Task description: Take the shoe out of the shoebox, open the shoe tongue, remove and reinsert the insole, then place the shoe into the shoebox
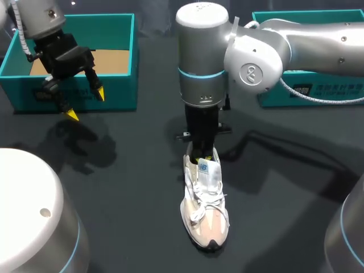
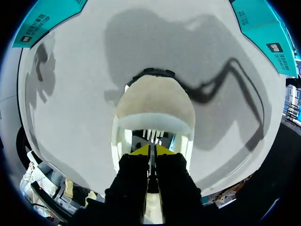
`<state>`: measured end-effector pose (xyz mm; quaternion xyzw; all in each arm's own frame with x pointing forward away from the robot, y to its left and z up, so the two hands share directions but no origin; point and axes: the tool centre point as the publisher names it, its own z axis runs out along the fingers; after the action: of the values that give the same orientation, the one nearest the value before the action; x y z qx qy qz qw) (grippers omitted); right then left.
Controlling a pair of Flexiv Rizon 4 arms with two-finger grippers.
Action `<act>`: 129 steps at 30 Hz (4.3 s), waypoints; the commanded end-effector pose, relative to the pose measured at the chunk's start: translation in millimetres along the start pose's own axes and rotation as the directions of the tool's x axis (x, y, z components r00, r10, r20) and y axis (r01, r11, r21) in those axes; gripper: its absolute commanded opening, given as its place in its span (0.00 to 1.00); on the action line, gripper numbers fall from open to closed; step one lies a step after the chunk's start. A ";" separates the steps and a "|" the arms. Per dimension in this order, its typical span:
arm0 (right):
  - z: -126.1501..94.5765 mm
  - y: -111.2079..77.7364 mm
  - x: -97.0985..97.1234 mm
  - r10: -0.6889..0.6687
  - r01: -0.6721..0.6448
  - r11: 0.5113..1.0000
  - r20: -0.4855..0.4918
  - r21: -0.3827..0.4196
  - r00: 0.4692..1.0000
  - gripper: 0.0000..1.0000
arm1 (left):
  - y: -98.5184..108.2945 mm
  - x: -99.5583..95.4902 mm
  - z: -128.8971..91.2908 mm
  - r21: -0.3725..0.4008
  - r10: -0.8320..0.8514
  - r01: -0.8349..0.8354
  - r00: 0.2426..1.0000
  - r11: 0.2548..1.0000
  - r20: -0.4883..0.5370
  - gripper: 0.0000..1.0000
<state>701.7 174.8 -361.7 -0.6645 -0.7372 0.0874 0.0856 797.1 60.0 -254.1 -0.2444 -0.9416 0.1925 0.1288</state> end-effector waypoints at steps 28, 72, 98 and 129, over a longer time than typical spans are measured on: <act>-3.8 -23.3 8.2 0.011 -0.010 0.998 -0.011 0.056 1.000 1.00 | 0.0 0.7 0.2 -0.003 0.000 0.000 1.000 1.000 0.001 1.00; -16.6 -33.1 4.5 -0.001 0.000 0.999 -0.024 -0.053 1.000 0.87 | 0.0 0.7 0.2 -0.003 0.000 0.000 1.000 1.000 0.001 1.00; -18.1 -49.4 8.3 -0.072 0.071 0.995 -0.013 -0.068 0.997 0.88 | 0.0 0.7 0.2 -0.003 0.000 0.000 1.000 1.000 0.001 1.00; -35.5 -143.2 20.6 0.126 -0.125 0.987 0.005 -0.103 0.992 0.42 | 0.0 0.7 0.2 -0.003 0.000 0.000 1.000 1.000 0.001 1.00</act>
<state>574.7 183.7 -297.4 -0.7107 -0.6989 0.0645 0.0478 797.1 60.0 -254.1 -0.2444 -0.9416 0.1925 0.1288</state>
